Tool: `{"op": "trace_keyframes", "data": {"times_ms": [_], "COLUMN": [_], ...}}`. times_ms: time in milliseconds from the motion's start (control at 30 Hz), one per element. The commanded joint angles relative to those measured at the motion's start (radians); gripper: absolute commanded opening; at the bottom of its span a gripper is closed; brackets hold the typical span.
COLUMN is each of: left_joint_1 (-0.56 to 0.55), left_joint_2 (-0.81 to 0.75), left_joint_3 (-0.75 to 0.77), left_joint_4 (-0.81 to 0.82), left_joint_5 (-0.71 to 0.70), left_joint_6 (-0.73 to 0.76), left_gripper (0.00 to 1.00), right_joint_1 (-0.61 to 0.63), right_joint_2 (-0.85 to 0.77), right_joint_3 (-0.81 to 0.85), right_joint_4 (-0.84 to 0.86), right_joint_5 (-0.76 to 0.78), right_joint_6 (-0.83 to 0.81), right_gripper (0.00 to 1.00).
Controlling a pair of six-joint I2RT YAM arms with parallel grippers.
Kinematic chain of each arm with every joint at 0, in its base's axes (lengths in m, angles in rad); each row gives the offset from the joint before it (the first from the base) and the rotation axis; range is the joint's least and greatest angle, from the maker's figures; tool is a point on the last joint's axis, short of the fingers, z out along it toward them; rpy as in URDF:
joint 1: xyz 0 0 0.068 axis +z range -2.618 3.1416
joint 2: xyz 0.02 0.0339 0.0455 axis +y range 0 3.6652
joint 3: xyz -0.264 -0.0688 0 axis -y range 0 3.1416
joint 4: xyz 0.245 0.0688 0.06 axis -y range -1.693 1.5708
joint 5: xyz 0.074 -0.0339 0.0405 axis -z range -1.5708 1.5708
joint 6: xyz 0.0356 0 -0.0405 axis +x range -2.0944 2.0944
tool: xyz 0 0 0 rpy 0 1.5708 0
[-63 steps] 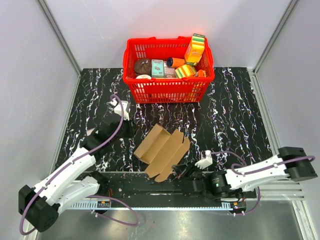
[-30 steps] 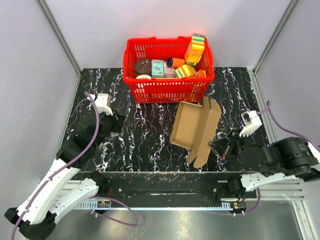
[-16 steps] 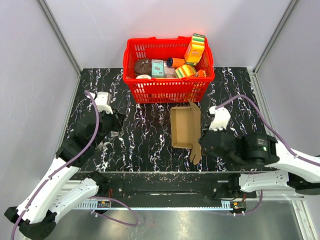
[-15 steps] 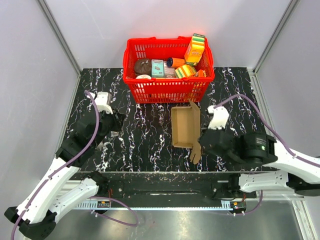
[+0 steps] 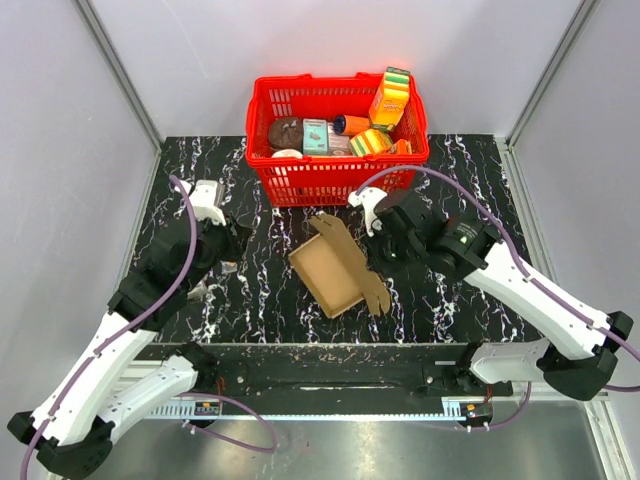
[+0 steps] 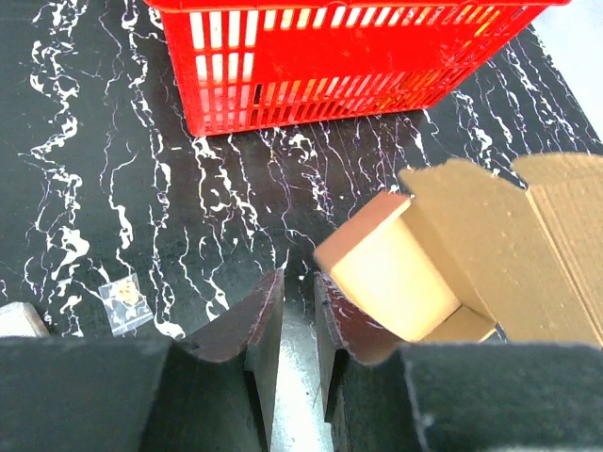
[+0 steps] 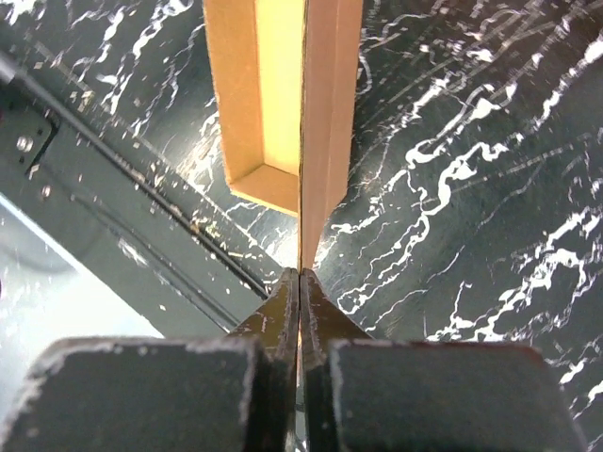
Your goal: Fold the paper box
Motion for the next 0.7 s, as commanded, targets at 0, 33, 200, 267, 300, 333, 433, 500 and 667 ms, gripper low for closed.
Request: {"op": "trace_keyframes", "data": {"times_ms": [0,33,200,267,300,333,433,500,667], "left_joint_1": [0.003,0.003,0.003,0.003,0.003,0.003,0.003,0.003,0.003], "left_joint_2": [0.016,0.018,0.041,0.041,0.042,0.044,0.050,0.055,0.059], "left_joint_3": [0.065,0.068,0.096,0.099,0.099,0.099,0.104,0.105,0.101], "left_joint_4": [0.004,0.002,-0.017,-0.022,-0.022,-0.025,-0.031,-0.034,-0.034], "left_joint_5": [0.031,0.039,0.051,0.048,0.048,0.048,0.045,0.043,0.031], "left_joint_6": [0.024,0.024,0.039,0.044,0.047,0.050,0.054,0.064,0.068], "left_gripper": [0.24,0.24,0.24,0.24,0.24,0.24,0.24,0.24,0.24], "right_joint_1": [-0.060,-0.095,-0.197,-0.223,-0.232,-0.243,-0.267,-0.272,-0.275], "right_joint_2": [-0.009,-0.003,0.104,0.170,0.194,0.219,0.287,0.299,0.313], "right_joint_3": [0.064,0.070,0.185,0.221,0.263,0.283,0.328,0.330,0.302], "right_joint_4": [0.054,0.044,-0.091,-0.180,-0.217,-0.290,-0.369,-0.370,-0.369], "right_joint_5": [-0.251,-0.290,-0.526,-0.545,-0.554,-0.571,-0.609,-0.621,-0.589], "right_joint_6": [-0.246,-0.268,-0.412,-0.460,-0.475,-0.513,-0.549,-0.549,-0.544], "right_gripper": [0.00,0.00,0.00,0.01,0.02,0.04,0.11,0.11,0.13]}}
